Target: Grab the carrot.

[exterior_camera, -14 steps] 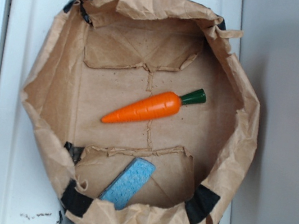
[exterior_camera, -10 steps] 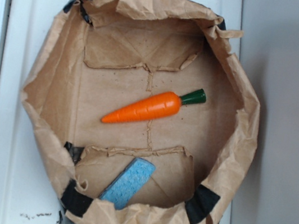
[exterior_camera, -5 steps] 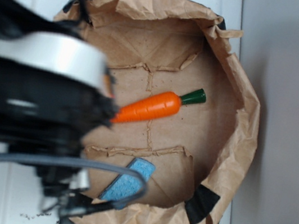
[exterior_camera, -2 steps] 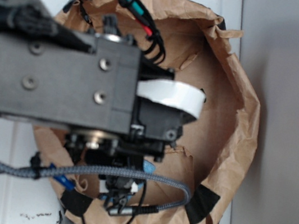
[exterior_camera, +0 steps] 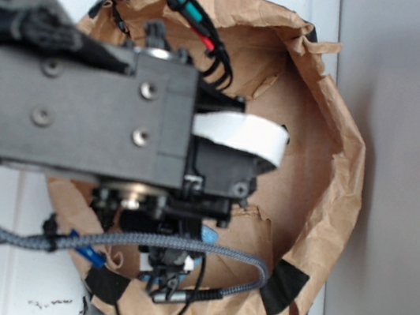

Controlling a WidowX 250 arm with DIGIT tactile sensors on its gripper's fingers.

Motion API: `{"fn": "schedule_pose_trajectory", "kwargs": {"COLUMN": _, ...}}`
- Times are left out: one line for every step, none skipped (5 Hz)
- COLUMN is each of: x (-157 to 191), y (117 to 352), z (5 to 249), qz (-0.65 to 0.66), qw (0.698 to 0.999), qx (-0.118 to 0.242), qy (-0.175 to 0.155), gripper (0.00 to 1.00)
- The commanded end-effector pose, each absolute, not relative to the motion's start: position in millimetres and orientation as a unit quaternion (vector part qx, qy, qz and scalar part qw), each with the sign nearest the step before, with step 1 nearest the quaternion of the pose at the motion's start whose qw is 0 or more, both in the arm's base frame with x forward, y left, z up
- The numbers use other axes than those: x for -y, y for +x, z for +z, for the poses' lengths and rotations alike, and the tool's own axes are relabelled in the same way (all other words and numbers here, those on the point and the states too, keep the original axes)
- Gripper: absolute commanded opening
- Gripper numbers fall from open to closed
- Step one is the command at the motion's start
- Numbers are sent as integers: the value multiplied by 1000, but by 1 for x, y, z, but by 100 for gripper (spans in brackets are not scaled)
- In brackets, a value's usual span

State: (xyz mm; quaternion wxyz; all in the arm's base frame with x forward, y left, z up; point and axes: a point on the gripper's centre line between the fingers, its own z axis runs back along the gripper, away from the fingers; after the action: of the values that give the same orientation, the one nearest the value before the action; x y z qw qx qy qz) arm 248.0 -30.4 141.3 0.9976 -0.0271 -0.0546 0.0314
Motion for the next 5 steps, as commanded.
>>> {"fn": "schedule_pose_trajectory", "kwargs": {"x": -6, "y": 239, "z": 112, "qz": 24, "qw": 995, "qx": 75, "qy": -62, "gripper": 100}}
{"fn": "schedule_pose_trajectory", "kwargs": {"x": -20, "y": 253, "z": 89, "qz": 40, "qw": 994, "qx": 89, "qy": -51, "gripper": 100}}
{"fn": "schedule_pose_trajectory", "kwargs": {"x": -13, "y": 263, "z": 80, "qz": 56, "qw": 993, "qx": 94, "qy": -40, "gripper": 100}}
{"fn": "schedule_pose_trajectory", "kwargs": {"x": -4, "y": 294, "z": 62, "qz": 69, "qw": 992, "qx": 99, "qy": -21, "gripper": 100}}
{"fn": "schedule_pose_trajectory", "kwargs": {"x": 8, "y": 315, "z": 35, "qz": 73, "qw": 991, "qx": 112, "qy": 6, "gripper": 100}}
